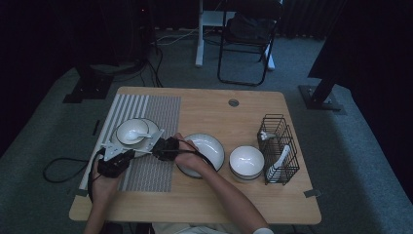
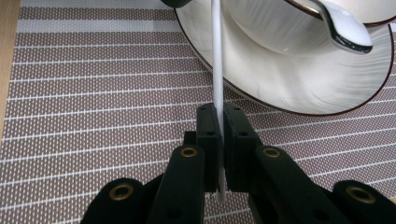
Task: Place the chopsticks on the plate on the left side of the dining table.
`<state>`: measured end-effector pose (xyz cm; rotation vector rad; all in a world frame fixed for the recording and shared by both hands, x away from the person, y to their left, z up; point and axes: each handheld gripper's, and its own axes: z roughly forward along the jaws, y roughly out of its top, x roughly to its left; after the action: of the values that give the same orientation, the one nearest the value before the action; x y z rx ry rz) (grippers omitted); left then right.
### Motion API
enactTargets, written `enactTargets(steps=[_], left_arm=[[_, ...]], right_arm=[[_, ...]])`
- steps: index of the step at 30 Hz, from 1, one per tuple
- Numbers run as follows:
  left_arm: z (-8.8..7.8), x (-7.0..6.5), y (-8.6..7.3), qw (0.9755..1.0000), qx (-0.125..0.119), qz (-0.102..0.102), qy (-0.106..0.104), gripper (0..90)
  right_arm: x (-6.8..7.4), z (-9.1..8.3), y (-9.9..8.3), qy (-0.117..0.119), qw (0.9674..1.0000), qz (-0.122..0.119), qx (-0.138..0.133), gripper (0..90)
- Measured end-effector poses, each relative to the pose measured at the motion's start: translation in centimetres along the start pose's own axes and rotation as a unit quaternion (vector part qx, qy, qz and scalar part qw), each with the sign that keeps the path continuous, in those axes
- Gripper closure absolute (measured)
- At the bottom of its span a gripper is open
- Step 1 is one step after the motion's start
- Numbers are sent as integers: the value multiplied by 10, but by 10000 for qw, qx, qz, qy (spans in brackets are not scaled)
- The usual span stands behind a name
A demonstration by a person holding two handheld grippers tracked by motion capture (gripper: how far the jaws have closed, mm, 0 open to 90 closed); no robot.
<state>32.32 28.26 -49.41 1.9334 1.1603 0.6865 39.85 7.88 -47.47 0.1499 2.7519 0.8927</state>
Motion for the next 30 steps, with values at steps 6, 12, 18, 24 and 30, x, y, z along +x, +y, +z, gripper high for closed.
enactTargets(steps=[6, 12, 18, 24, 30], left_arm=[[2, -1, -1, 10000, 55, -1, 1, 848], [4, -2, -2, 10000, 65, -18, -6, 847], [5, -1, -1, 10000, 70, -15, 14, 847], [6, 0, -2, 9999, 92, -53, 28, 847], [7, 0, -3, 9999, 117, -72, 11, 846]], right_arm=[[0, 4, 1, 1, 10000, 42, -19, 860], [0, 4, 1, -56, 10000, 74, -30, 843], [-2, -3, -2, -139, 9999, 95, -24, 754], [-3, -9, -12, -213, 9997, 25, 93, 727], [-10, -8, -19, -305, 9993, 204, 113, 767]])
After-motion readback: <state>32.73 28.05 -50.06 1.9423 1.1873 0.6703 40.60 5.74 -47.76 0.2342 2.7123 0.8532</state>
